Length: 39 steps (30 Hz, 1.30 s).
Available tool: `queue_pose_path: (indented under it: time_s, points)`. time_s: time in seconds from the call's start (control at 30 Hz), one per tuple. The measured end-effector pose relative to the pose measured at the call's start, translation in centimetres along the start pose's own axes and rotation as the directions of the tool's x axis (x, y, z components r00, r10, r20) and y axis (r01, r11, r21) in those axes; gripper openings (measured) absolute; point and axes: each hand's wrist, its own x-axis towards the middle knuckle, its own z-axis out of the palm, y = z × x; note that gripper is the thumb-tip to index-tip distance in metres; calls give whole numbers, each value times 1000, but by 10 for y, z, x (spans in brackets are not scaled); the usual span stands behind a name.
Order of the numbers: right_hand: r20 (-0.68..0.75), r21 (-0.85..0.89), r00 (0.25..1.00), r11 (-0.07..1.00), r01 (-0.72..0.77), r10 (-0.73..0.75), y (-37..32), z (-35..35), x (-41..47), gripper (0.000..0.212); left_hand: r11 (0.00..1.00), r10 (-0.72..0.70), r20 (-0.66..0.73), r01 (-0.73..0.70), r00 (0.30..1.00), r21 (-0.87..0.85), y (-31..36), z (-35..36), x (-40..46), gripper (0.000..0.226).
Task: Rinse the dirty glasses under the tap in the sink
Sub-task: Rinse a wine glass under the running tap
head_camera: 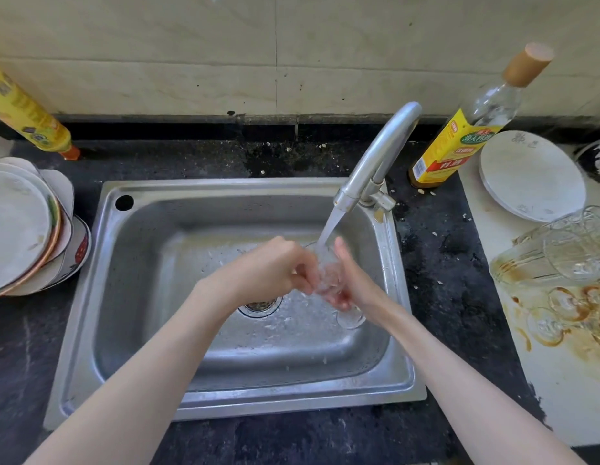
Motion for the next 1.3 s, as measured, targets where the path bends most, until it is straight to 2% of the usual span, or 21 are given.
queue_pose_path:
  time_s: [0.07, 0.13, 0.2, 0.27, 0.3, 0.4, 0.5, 0.53, 0.6, 0.63, 0.7, 0.73, 0.8, 0.87, 0.93, 1.0, 1.07, 1.13, 1.17, 1.23, 1.3]
  points:
    - [-125, -64, 991, 997, 36, -43, -3, -1, -1, 66, 999, -17, -149, 13, 989, -32, 0, 6, 2, 36]
    - [-205, -81, 975, 994, 68, -83, -5, -4, -3, 49, 998, 25, -230, -37, 973, -46, -1, 15, 2, 32]
    - [-180, -59, 981, 996, 62, -72, -5, -6, -3, 53, 990, 138, -134, -136, 981, 29, -3, 23, 2, 16]
    - [-107, 17, 994, 999, 34, -32, -4, -7, -4, 66, 971, 183, 20, -183, 983, 151, -4, 28, 4, 25]
    - [-80, 46, 997, 999, 27, -23, -5, -7, -4, 71, 969, 177, 30, -179, 984, 169, -5, 28, 6, 26]
    - [-84, 24, 994, 997, 72, -70, -3, -10, -4, 74, 991, 137, -180, -135, 974, 23, -3, 27, 7, 16]
    - [-164, -42, 968, 982, 183, -188, 1, -9, -8, 57, 991, 17, -345, -62, 938, -121, -6, 28, 6, 41]
    - [-173, -29, 964, 980, 199, -201, 3, -10, -10, 59, 989, 34, -329, -80, 944, -125, -6, 28, 7, 41]
    - [-148, 16, 977, 987, 159, -155, 3, -11, -11, 56, 991, 98, -179, -113, 979, -77, -7, 25, 7, 21]
    - [-120, 40, 988, 994, 104, -99, 1, -12, -11, 51, 993, 115, -70, -118, 991, -30, -9, 22, 7, 17]
    - [-63, 76, 997, 997, -28, 33, -6, -13, -9, 59, 991, 109, 63, -113, 992, 67, -7, 15, 9, 18]
    - [-34, 82, 998, 995, -58, 61, -8, -14, -9, 66, 994, 96, 52, -99, 994, 56, -6, 13, 9, 15]
    - [-46, 10, 998, 999, -39, 40, -6, -16, -5, 71, 997, 46, -77, -50, 996, -54, 0, 11, 9, 7]
    - [-98, -62, 995, 998, 25, -31, -4, -14, -4, 56, 980, -40, -242, -10, 970, -200, 0, 15, 8, 24]
    - [-116, -59, 992, 997, 47, -53, -6, -11, -7, 38, 964, -43, -322, -46, 946, -263, -5, 18, 6, 31]
    - [-68, -7, 997, 999, 47, -47, -4, -8, -6, 51, 976, 67, -231, -112, 971, -187, -11, 17, 3, 17]
    - [37, 49, 992, 992, -119, 117, -7, -11, -5, 65, 981, 167, -98, -176, 981, -84, -19, 17, 1, 9]
    - [175, 53, 955, 967, -250, 238, -11, -16, -4, 69, 971, 231, -89, -235, 969, -32, -25, 19, 1, 21]
    - [207, 34, 952, 971, -237, 225, -12, -19, -4, 72, 969, 237, -117, -242, 965, -39, -27, 20, 1, 28]
    - [147, -57, 980, 990, -129, 136, -11, -17, -1, 74, 980, 174, -203, -190, 964, -64, -29, 23, 1, 29]
    - [-3, -170, 999, 985, -41, 42, -9, -11, 2, 67, 987, 41, -264, -80, 964, -136, -28, 25, 2, 19]
